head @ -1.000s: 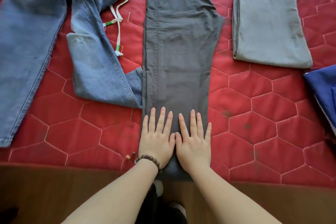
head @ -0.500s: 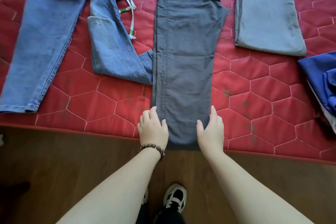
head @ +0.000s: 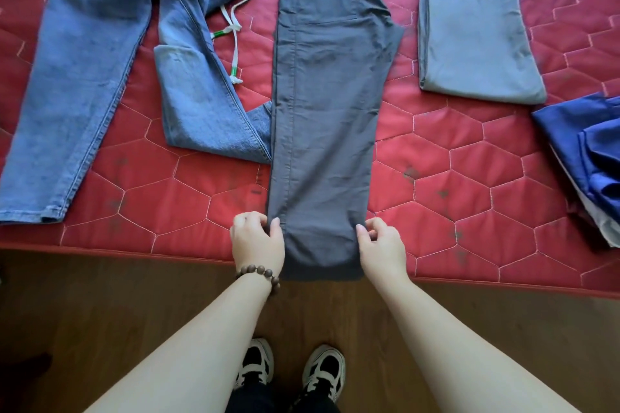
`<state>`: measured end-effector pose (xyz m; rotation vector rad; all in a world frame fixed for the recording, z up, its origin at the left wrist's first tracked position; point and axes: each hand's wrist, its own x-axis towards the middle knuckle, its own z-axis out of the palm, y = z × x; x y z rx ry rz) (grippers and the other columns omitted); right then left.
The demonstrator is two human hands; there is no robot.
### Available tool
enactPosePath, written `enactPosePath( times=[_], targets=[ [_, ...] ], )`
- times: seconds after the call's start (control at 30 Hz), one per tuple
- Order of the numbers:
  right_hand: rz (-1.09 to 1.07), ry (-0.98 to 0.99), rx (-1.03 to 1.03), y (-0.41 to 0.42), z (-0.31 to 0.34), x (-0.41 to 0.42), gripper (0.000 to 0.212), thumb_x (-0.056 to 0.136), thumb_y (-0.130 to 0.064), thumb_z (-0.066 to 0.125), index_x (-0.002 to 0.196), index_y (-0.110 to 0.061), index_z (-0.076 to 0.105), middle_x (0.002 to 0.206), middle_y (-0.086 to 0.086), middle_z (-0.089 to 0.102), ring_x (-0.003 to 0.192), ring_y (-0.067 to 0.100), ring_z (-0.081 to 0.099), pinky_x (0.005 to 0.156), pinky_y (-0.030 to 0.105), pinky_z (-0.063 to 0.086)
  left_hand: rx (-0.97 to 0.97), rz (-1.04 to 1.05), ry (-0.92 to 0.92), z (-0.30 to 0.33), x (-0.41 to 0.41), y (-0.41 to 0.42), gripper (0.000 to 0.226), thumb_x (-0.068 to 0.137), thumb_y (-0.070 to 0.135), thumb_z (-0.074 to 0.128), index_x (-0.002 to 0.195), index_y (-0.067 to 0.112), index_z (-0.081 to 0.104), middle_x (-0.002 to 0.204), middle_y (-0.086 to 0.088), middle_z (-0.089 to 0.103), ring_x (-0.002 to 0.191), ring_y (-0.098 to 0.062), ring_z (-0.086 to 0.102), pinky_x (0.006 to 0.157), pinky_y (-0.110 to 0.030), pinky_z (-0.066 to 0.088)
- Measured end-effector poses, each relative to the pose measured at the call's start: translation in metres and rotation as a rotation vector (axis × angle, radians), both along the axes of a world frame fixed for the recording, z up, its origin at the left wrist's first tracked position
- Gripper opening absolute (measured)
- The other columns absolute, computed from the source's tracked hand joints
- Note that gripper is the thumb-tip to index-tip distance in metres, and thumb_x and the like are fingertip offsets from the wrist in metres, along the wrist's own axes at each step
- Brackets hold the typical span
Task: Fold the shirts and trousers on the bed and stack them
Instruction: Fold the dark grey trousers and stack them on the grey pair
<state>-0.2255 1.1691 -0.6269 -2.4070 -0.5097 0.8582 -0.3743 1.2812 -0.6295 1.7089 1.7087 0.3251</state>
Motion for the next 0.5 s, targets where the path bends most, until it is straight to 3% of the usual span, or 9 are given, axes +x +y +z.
enactPosePath(
  times=[0.1, 0.17, 0.27, 0.37, 0.5],
  targets=[
    [0.055, 0.013, -0.005, 0.005, -0.001, -0.003, 0.032, 0.096, -0.031, 0.051, 0.066, -0.022, 0.046, 0.083, 0.002, 0.049, 0.067, 0.007, 0.044, 0.06, 0.027, 0.023, -0.04, 0.005, -0.027, -0.002, -0.001, 0.007, 0.017, 0.089, 0.022, 0.062, 0.077, 0.013, 0.055, 0.079, -0.001, 0.059, 0.077, -0.026, 0.053, 0.065, -0.023, 0.029],
    [0.089, 0.012, -0.037, 0.009, -0.001, -0.005, 0.044, 0.097, -0.03, 0.049, 0.057, -0.018, 0.033, 0.066, -0.001, 0.04, 0.062, 0.016, 0.039, 0.056, 0.033, 0.022, -0.06, -0.015, -0.04, -0.003, -0.002, 0.008, 0.023, 0.09, 0.023, 0.061, 0.07, 0.019, 0.049, 0.062, 0.011, 0.051, 0.063, -0.02, 0.048, 0.056, -0.021, 0.023],
    [0.058, -0.01, -0.092, 0.011, -0.002, -0.003, 0.045, 0.098, -0.027, 0.047, 0.057, -0.014, 0.033, 0.055, -0.001, 0.036, 0.059, 0.021, 0.036, 0.052, 0.032, 0.025, -0.064, -0.032, -0.041, -0.007, -0.005, 0.01, 0.036, 0.09, 0.023, 0.061, 0.06, 0.019, 0.041, 0.053, 0.009, 0.045, 0.052, -0.007, 0.04, 0.054, -0.025, 0.022],
    [-0.057, -0.045, -0.124, 0.007, -0.005, -0.001, 0.042, 0.097, -0.025, 0.048, 0.059, -0.012, 0.037, 0.057, 0.002, 0.041, 0.058, 0.02, 0.037, 0.054, 0.035, 0.023, -0.07, 0.003, -0.016, -0.008, -0.006, 0.007, 0.037, 0.089, 0.022, 0.061, 0.057, 0.015, 0.043, 0.05, 0.005, 0.044, 0.051, -0.006, 0.039, 0.051, -0.023, 0.026],
    [-0.066, -0.004, -0.124, 0.003, -0.003, 0.001, 0.04, 0.093, -0.028, 0.056, 0.058, -0.015, 0.039, 0.055, -0.002, 0.044, 0.057, 0.017, 0.041, 0.049, 0.023, 0.027, -0.092, -0.013, 0.018, -0.003, -0.006, -0.002, 0.032, 0.087, 0.026, 0.065, 0.061, 0.014, 0.051, 0.054, 0.006, 0.052, 0.055, -0.01, 0.045, 0.055, -0.025, 0.026]
  ],
)
